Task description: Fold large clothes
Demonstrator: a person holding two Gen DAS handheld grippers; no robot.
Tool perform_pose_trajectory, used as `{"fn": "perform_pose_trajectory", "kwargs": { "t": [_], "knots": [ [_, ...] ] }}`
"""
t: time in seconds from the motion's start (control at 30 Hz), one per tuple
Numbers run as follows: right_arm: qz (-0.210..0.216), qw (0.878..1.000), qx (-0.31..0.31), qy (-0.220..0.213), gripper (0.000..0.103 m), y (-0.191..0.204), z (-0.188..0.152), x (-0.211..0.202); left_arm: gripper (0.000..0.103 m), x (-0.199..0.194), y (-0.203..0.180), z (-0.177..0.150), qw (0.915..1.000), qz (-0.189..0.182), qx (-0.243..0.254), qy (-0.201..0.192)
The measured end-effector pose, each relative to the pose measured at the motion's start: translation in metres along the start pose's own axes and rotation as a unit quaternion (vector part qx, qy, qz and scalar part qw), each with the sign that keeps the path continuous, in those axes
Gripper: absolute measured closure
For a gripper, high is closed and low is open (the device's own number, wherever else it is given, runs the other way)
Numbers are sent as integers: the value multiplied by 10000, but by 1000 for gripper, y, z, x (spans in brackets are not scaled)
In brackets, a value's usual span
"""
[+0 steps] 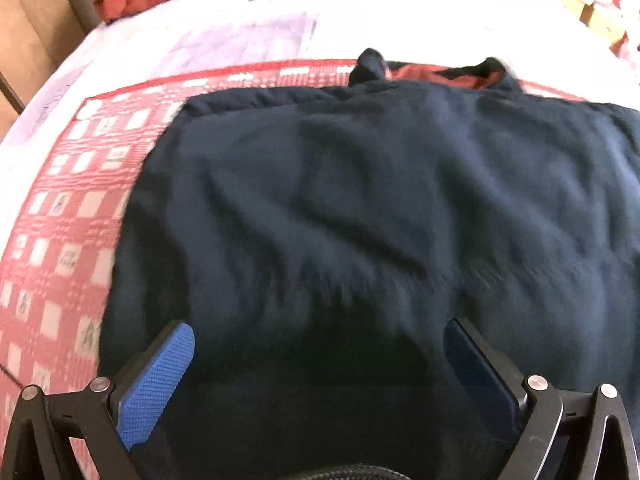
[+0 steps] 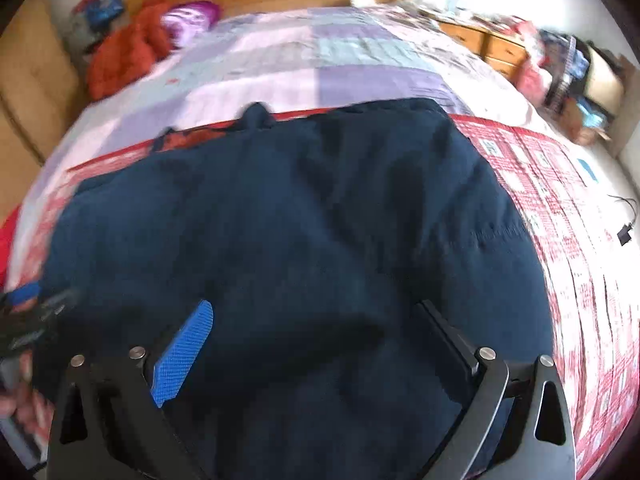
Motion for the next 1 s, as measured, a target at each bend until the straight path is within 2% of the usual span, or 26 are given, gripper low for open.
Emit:
{"fn": "perform_pose_trajectory", "kwargs": {
  "t": [0.07,0.17,0.27,0.4,0.47,0.57,0.67,0.77,0.87,1.0],
  "knots": [
    [-46,9997,-210,85,1,17,-22,-30,0,-31,4,-22,9997,-84,-205,142],
    [193,9992,-117,329,1,33,-54,-75,0,-74,7,-55,9983,-142,-319,459],
    [108,9990,-85,428,1,43,-74,-138,0,-144,9,-86,9987,104,-52,490],
    [209,9978,186,607,1,38,-95,-211,0,-222,7,-105,9983,301,200,466],
    [347,9960,263,775,1,40,-105,-239,0,-257,3,-115,9977,239,67,628],
    [493,9950,324,809,1,45,-118,-284,0,-298,-5,-119,9982,234,-116,533],
    [354,9967,141,712,1,47,-128,-319,0,-324,-10,-119,9985,287,-236,394],
    [430,9962,66,761,1,50,-135,-343,0,-349,-18,-121,9990,296,-245,247],
    [538,9954,73,785,1,53,-137,-361,0,-365,-24,-127,9992,121,-285,248],
    [566,9957,83,727,1,54,-135,-379,0,-378,-33,-131,9994,61,-192,291]
  ]
}}
Point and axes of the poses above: each gripper's, at about its wrist camera, not at the fingertips, and x roughly the way its jaws point, y to its left, z to its top, the point moved 7 cm from there along x, roughly the way its jaws point, and after that the axes turned 10 degrees about -x, right-handed, at the moved point
